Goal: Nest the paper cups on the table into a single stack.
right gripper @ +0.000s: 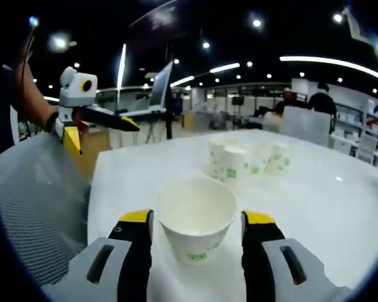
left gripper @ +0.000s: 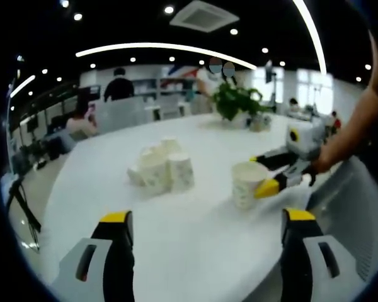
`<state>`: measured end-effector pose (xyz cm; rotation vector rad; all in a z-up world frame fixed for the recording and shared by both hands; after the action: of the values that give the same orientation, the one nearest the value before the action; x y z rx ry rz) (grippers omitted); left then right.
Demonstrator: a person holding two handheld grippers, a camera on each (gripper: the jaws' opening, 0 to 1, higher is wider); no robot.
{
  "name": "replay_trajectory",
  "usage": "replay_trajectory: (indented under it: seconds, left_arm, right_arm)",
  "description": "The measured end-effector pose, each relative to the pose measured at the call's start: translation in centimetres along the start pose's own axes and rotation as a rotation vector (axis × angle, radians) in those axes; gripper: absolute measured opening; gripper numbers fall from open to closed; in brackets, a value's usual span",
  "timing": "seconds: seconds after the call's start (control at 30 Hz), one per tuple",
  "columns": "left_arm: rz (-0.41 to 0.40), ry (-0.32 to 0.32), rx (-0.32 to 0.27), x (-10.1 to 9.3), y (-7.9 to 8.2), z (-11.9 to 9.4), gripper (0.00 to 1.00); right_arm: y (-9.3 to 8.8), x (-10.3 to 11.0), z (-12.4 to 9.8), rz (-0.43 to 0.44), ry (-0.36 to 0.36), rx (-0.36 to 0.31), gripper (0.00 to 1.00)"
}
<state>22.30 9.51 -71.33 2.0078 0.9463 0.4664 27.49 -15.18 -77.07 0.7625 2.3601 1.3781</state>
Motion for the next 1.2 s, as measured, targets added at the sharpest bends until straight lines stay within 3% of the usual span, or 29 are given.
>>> replay_trajectory:
  seconds: [0.13,0.27,0.4,0.57,0.7,1.2]
  left_arm:
    - [-0.002,0.000,-0.005,0.0,0.0,0.0,0.99]
    - [-0.006,0.011,-0.014,0.2,0.0,-0.1,1.00]
    - [-0.005,0.029,-0.014,0.4,0.0,-0.2,1.00]
    - [0.000,0.013,-0.014,0.3,0.0,0.0,1.00]
    - [0.015,-0.025,-0.053,0.0,0.2,0.2,1.00]
    - [0.031,-0.042,-0.035,-0.4,0.0,0.4,0.99]
  right_arm:
    - [0.7,-0.1,-0.7,0.004,0.005,-0.005,0.70]
    - [1.3,-0.4,-1.5,0.029,0.012,-0.001,0.89]
    - [1.6,-1.3,-2.9,0.052,-0.002,0.007,1.00]
    - [1.3,-2.5,-4.7,0.057,-0.040,0.012,1.00]
    - [0.9,-3.5,-6.2,0.071,-0.076,0.004,1.00]
    - [-0.8,-6.6,-11.6,0.089,-0.181,0.008,1.00]
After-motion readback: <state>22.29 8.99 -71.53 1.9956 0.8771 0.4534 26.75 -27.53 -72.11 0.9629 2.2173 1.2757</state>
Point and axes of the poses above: the point that each gripper's makers call its tool centre point, and the gripper's own axes: z roughly forward along the fingers, x roughly to its left, y roughly out of its top, the point moved 8 cm from there along -z, roughly backward along the fingers, and after that the axes turned 12 degrees about x, right-handed, at the moved point
